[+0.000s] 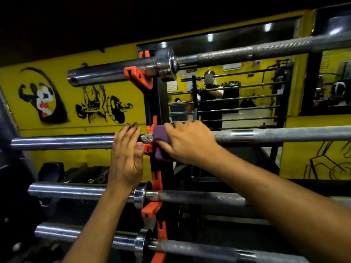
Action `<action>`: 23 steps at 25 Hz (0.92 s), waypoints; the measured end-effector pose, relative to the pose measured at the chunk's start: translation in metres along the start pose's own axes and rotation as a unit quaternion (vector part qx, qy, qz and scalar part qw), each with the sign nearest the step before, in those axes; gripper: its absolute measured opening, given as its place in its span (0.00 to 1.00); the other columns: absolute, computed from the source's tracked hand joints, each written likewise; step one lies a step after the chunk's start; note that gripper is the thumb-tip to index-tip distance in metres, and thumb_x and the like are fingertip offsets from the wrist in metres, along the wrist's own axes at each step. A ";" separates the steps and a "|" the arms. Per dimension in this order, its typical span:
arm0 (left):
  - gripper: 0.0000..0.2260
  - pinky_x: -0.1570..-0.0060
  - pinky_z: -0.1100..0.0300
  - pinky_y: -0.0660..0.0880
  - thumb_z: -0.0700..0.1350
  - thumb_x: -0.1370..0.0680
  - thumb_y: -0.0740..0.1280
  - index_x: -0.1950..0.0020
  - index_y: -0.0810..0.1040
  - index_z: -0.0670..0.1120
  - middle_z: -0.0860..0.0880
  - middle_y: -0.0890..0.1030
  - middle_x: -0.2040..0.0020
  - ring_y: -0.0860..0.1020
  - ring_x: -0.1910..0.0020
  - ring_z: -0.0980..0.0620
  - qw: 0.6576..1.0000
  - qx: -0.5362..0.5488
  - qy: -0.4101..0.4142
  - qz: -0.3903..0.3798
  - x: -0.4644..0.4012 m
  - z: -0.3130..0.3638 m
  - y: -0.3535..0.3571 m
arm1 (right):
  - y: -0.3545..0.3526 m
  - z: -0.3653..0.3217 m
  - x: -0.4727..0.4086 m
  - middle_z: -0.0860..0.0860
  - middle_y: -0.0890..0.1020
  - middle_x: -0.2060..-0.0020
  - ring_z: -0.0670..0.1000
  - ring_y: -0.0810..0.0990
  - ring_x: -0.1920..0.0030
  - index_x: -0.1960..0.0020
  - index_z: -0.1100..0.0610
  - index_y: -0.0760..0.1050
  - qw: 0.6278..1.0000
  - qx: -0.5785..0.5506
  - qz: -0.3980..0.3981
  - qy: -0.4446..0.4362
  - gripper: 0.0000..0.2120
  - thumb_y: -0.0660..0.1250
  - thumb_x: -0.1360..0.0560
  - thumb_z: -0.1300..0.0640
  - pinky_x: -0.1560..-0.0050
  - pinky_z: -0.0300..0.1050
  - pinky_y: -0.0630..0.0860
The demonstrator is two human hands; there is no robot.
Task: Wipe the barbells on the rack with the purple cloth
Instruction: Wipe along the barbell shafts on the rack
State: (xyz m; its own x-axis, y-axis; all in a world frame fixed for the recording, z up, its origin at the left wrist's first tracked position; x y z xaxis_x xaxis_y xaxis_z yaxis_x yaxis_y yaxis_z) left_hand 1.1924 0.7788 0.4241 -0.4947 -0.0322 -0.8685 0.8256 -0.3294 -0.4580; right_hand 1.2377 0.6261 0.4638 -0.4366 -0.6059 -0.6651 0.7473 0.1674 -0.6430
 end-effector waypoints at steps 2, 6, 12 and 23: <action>0.34 0.21 0.54 0.45 0.61 0.17 0.37 0.22 0.64 0.43 0.46 0.65 0.22 0.55 0.21 0.54 1.000 -0.010 0.001 -0.022 0.000 -0.002 -0.001 | -0.001 -0.006 0.001 0.56 0.81 0.51 0.60 0.81 0.55 0.37 0.55 0.71 1.000 0.009 0.016 -0.023 0.29 0.47 0.19 0.33 0.58 0.52 0.72; 0.34 0.21 0.55 0.44 0.62 0.17 0.36 0.22 0.64 0.43 0.46 0.64 0.21 0.53 0.21 0.55 0.999 -0.021 0.004 -0.035 0.001 0.000 -0.003 | -0.012 0.049 0.046 0.55 0.80 0.47 0.58 0.79 0.51 0.31 0.52 0.68 1.000 0.011 0.016 -0.009 0.31 0.43 0.20 0.33 0.53 0.51 0.73; 0.35 0.21 0.54 0.44 0.64 0.18 0.37 0.21 0.64 0.46 0.50 0.58 0.19 0.49 0.20 0.57 0.996 -0.014 -0.014 -0.082 0.003 -0.004 -0.001 | -0.028 0.105 0.085 0.53 0.81 0.53 0.57 0.80 0.55 0.38 0.50 0.71 0.997 0.034 0.008 0.068 0.30 0.41 0.20 0.32 0.55 0.50 0.74; 0.29 0.22 0.58 0.53 0.71 0.22 0.50 0.22 0.55 0.66 0.64 0.57 0.21 0.54 0.22 0.65 0.949 0.165 -0.231 -0.138 0.125 0.029 -0.042 | -0.002 0.004 0.026 0.56 0.81 0.44 0.61 0.78 0.48 0.36 0.52 0.76 0.993 -0.070 0.086 -0.031 0.23 0.56 0.19 0.39 0.49 0.56 0.72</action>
State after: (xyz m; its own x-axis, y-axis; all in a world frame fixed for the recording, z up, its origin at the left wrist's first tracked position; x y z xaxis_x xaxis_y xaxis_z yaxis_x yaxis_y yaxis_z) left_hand 1.0881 0.7609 0.3405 -0.8083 -0.2871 -0.5141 0.5556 -0.6609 -0.5045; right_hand 1.2271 0.6072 0.4490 -0.2741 -0.6049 -0.7476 0.7298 0.3754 -0.5713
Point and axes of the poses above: each hand's wrist, its own x-axis away from the middle knuckle, its own y-axis out of the palm, z = x × y, the point moved 8 cm from there along -x, towards the middle knuckle
